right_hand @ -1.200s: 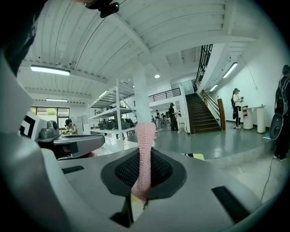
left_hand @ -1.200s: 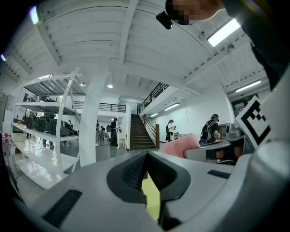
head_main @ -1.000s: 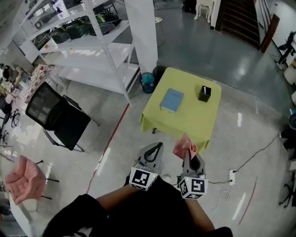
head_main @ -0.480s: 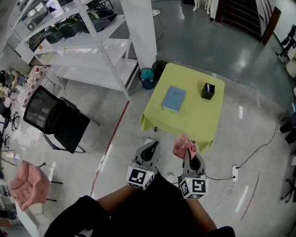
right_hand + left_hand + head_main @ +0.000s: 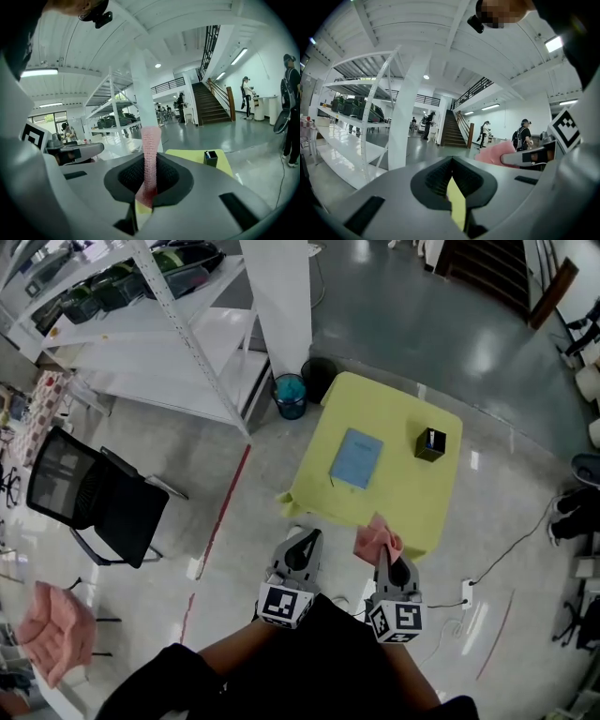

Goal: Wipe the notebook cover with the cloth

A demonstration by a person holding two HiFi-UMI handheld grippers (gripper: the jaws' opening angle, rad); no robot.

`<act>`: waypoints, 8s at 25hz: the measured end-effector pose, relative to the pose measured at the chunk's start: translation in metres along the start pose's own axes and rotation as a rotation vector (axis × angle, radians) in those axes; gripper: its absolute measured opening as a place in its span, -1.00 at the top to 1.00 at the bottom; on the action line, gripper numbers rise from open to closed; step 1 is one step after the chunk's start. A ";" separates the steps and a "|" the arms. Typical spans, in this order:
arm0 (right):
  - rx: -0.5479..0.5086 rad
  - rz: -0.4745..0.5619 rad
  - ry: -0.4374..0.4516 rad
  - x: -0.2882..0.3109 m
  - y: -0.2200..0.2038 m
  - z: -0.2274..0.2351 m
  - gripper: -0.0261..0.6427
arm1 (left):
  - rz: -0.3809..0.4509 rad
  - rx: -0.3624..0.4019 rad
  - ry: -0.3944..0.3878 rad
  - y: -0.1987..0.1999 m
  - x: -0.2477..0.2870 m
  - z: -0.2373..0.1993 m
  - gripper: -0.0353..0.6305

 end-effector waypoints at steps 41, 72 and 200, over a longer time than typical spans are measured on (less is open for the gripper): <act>0.082 -0.181 0.023 0.352 0.021 0.039 0.80 | -0.140 -0.060 -0.173 0.037 0.227 -0.192 0.88; 0.389 -0.505 0.185 0.560 -0.185 0.132 0.80 | -0.373 -0.140 0.016 -0.086 0.402 -0.235 0.88; 0.526 -0.646 -0.026 0.484 -0.231 0.232 0.80 | -0.475 -0.055 -0.236 -0.080 0.398 -0.186 0.88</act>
Point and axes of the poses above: the fingertips, and each gripper's own axes: x forward along the fingers, z to its right, y out of its top, the point moved 9 cm from there along -x, backward along the fingers, and after that the axes turned 10 degrees about -x, right-handed, at the moved point
